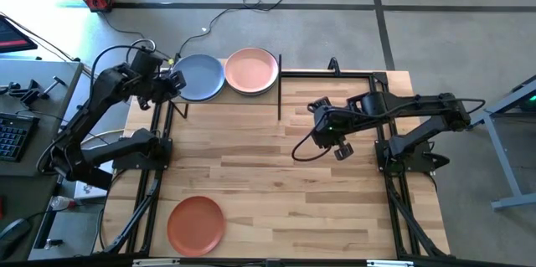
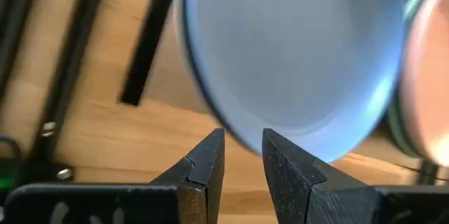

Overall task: Place and stack plates onto a shelf
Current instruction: Stack the blue plate on top of the dark blue plate on the shelf, then stack the orange plate on top of the blue plate on the shelf

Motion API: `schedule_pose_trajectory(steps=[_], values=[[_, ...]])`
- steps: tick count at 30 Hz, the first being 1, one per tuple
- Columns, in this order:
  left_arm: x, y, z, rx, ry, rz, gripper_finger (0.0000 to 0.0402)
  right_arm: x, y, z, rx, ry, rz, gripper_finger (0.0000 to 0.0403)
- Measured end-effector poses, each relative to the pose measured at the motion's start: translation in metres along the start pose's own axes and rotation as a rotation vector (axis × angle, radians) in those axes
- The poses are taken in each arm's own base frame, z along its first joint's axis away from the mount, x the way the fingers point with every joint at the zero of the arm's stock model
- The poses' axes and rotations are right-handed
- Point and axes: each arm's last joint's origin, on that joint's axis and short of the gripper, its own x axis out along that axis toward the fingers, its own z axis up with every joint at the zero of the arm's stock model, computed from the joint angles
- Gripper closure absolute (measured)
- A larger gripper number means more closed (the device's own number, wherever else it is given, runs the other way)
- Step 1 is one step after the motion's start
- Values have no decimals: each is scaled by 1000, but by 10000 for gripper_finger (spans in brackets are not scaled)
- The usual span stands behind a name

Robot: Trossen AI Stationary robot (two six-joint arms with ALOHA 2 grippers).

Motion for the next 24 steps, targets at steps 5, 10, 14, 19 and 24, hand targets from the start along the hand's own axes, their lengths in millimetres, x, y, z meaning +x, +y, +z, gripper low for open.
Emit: schedule_pose_trajectory(steps=[5,10,14,19,24], values=[[-3,9,-1,-35,-74,111,316,0,0,0,-1,3,6,279],[-3,11,4,-50,-166,172,316,0,0,-1,17,4,8,279],[1,11,8,-30,-169,208,316,0,0,-1,17,4,8,279],[10,6,14,-27,-163,258,316,0,0,0,25,3,10,279],[20,3,18,-1,-148,304,316,0,0,0,25,2,10,279]])
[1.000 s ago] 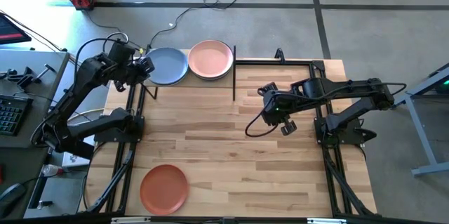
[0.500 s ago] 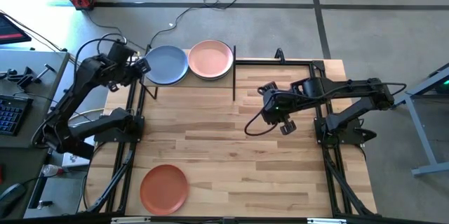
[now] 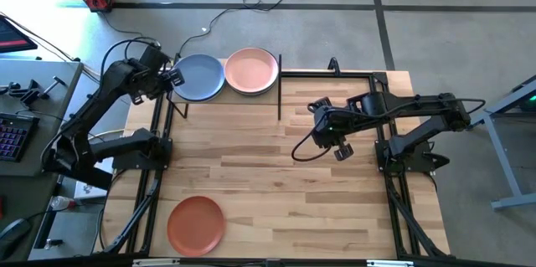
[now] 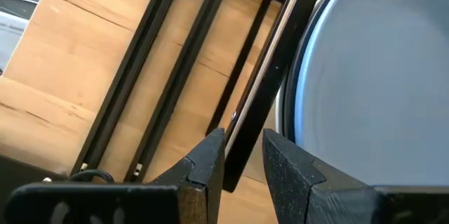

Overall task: Place and stack plates onto a shelf
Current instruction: Stack the orange plate on top of the blue plate on the shelf

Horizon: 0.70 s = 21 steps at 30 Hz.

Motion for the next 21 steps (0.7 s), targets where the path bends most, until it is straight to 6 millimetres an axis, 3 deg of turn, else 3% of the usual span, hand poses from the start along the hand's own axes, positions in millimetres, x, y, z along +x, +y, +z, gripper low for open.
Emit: schedule_pose_trajectory(steps=[21], values=[[21,-20,8,86,74,-6,316,0,0,1,2,-7,-4,279]])
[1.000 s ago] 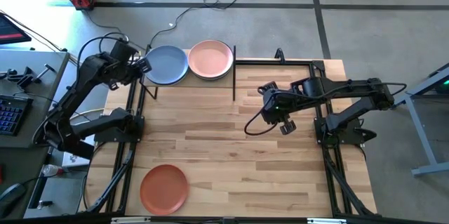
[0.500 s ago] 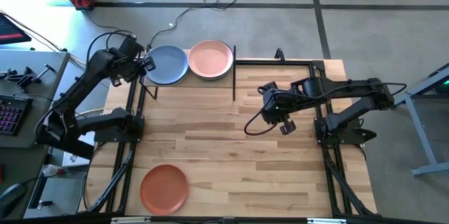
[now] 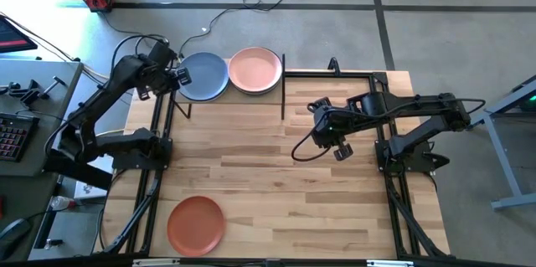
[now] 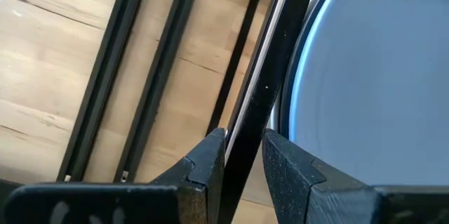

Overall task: Place and stack plates onto a shelf
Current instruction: Stack the orange plate on top of the blue plate on the shelf

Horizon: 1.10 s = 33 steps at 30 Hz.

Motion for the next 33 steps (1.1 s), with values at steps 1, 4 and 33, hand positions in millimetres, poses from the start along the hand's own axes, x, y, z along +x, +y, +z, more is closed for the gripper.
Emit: schedule_pose_trajectory(steps=[1,4,33], values=[[-1,0,0,0,-1,-2,316,0,0,0,0,0,0,279],[-5,3,-2,-7,-17,-20,316,0,0,0,0,0,0,279],[-68,9,-89,561,347,-623,316,0,-3,8,271,-110,62,279]])
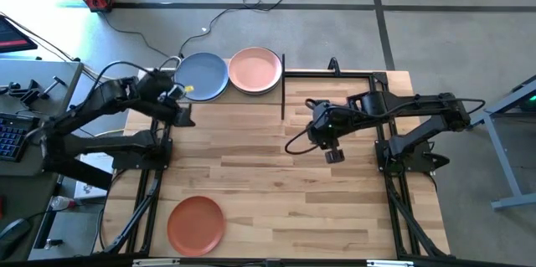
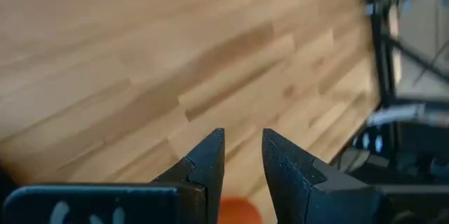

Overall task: Place and stack plates onto a shelf
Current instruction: Stack the orange plate on top of the blue plate on the shelf

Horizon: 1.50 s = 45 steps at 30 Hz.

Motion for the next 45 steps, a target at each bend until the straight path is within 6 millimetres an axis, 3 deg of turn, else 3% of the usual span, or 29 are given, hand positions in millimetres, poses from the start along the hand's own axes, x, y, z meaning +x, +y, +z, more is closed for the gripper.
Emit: schedule_pose_trajectory(steps=[11,29,45], values=[[27,-29,-27,295,180,59,316,0,4,4,317,-39,84,279],[80,-70,-88,690,386,135,316,-5,37,14,465,-86,108,279],[121,-79,-154,1017,485,245,316,-7,48,18,497,-142,57,279]])
